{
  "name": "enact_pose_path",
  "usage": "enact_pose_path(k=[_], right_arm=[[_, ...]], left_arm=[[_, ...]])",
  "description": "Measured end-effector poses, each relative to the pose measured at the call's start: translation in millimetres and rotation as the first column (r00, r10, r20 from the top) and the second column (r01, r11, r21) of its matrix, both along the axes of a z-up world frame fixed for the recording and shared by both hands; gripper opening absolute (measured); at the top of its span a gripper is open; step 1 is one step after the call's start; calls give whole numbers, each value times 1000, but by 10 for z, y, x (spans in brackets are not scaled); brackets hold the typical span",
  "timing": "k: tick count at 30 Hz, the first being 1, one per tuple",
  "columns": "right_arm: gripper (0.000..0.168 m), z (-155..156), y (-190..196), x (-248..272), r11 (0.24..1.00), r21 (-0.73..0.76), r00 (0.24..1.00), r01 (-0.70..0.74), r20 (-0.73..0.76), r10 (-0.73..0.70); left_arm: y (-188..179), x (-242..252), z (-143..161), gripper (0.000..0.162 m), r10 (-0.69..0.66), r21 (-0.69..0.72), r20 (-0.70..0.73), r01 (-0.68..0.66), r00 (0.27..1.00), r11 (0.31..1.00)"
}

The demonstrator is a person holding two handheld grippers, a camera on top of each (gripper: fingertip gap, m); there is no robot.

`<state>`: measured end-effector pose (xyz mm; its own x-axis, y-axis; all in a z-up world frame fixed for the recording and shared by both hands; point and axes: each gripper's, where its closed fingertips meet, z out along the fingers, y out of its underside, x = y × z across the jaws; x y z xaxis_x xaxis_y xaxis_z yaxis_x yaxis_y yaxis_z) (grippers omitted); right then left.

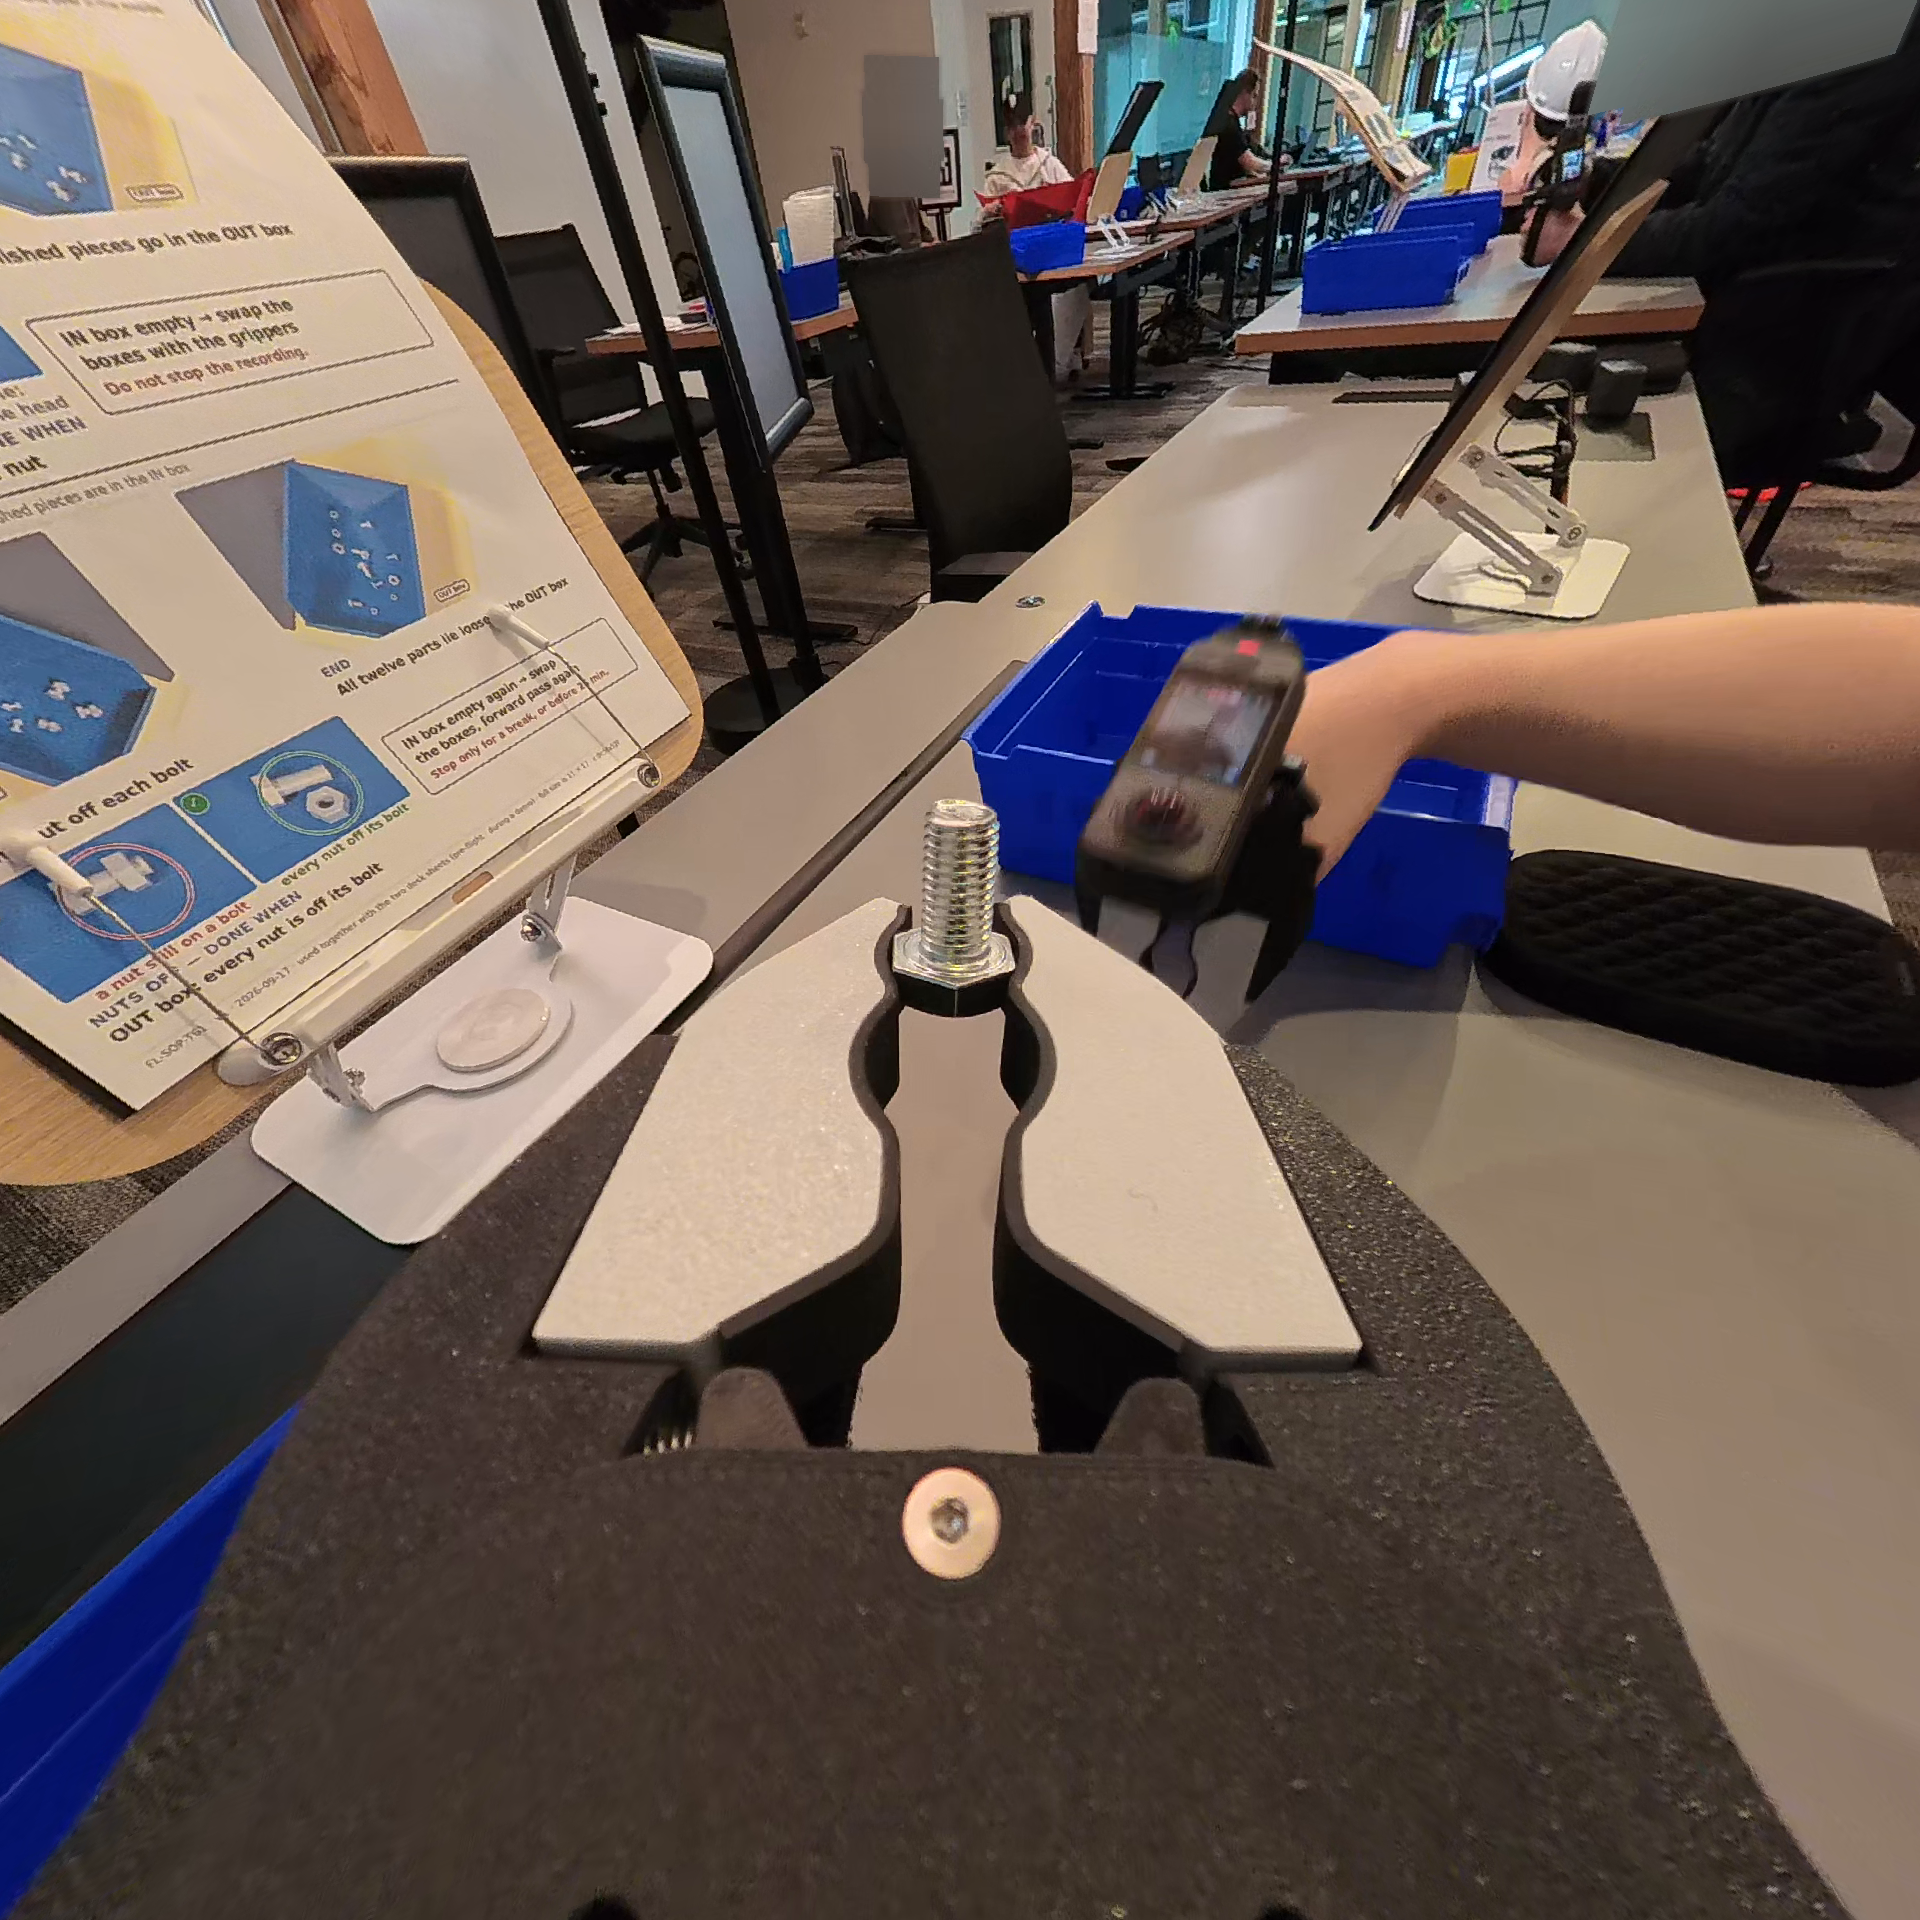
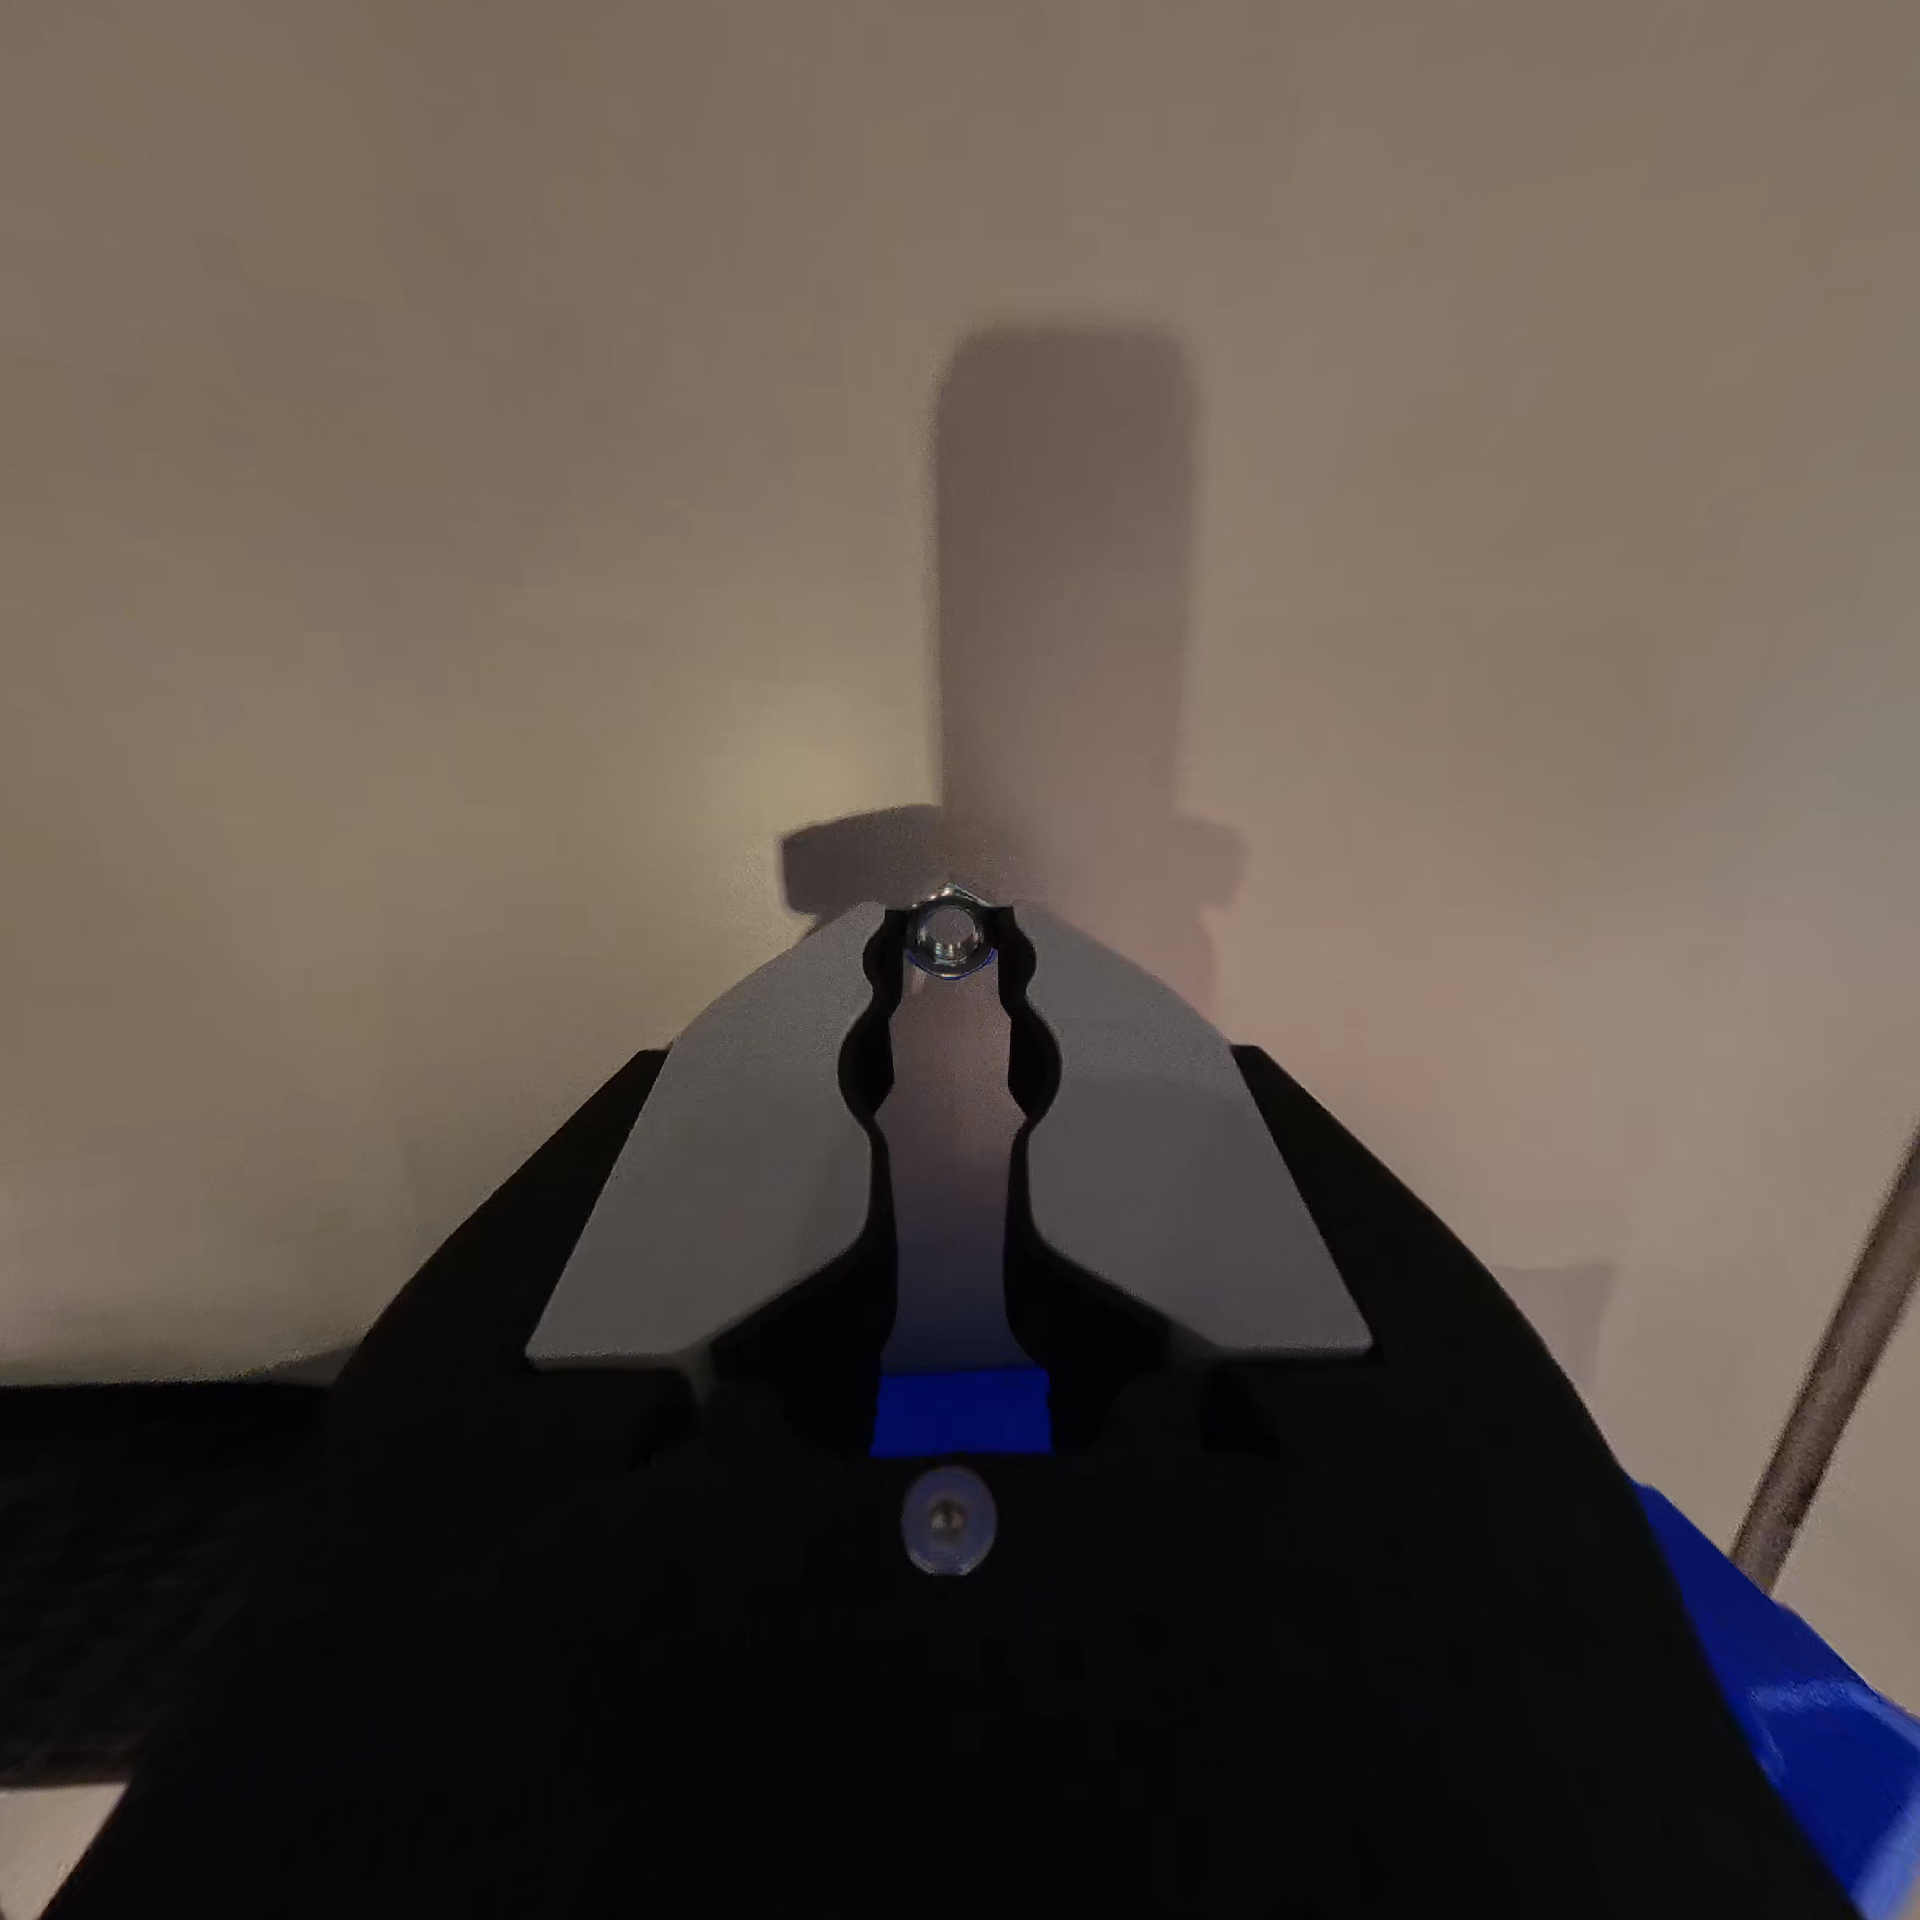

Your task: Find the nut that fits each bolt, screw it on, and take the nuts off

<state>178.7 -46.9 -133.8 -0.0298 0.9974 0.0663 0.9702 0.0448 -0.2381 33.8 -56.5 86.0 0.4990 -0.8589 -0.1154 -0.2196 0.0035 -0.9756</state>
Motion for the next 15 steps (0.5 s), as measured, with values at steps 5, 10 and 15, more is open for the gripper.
enact_pose_path(k=[5,10,15], right_arm=[[19,1052,-207,-333,998,62,912,-14,-408,39],[19,1806,-562,-413,984,168,722,-56,-674,156],[19,1804,-692,-419,965,248,727,-88,-646,232]], left_arm=[[16,117,-161,15,-26,-42,-32,25,999,999],[-107,501,-547,15,-115,-90,-146,102,983,991],[-308,862,-1015,14,-202,-128,-308,170,930,977]])
